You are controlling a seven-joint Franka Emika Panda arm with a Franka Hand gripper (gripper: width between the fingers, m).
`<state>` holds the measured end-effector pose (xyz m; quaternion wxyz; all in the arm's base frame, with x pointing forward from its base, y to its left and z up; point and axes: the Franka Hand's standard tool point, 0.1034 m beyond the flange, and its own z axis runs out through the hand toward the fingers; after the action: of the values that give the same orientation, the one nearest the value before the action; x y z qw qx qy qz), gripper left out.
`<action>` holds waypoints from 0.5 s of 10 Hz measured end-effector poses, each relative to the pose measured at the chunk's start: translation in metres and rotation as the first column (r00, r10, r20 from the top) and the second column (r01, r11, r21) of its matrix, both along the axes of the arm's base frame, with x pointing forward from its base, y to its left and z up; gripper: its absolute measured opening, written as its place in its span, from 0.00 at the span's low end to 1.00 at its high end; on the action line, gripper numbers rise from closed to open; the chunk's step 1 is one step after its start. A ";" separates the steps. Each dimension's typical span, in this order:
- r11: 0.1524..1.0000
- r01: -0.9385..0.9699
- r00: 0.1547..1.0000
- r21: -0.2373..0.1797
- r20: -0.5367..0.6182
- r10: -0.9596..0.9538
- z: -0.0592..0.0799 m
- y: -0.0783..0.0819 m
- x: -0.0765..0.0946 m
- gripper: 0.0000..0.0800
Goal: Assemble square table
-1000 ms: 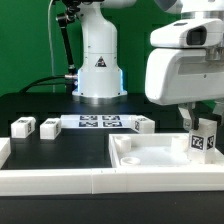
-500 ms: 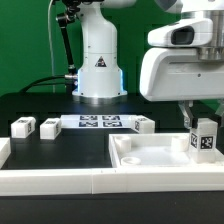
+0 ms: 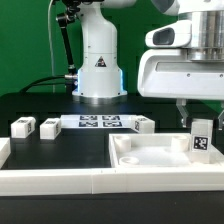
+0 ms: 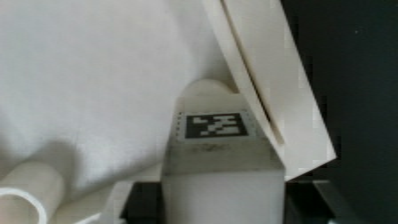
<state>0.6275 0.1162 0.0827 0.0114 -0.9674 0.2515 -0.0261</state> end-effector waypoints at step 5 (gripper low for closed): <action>0.972 0.232 0.972 -0.025 -0.034 -0.233 0.001 -0.020 -0.003 0.37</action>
Offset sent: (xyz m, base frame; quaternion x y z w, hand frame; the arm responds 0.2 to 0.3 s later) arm 0.0000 0.0000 0.0000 0.0000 0.0000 0.1938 0.9810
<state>0.6246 0.0960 0.0839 -0.0066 -0.9318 0.3628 -0.0124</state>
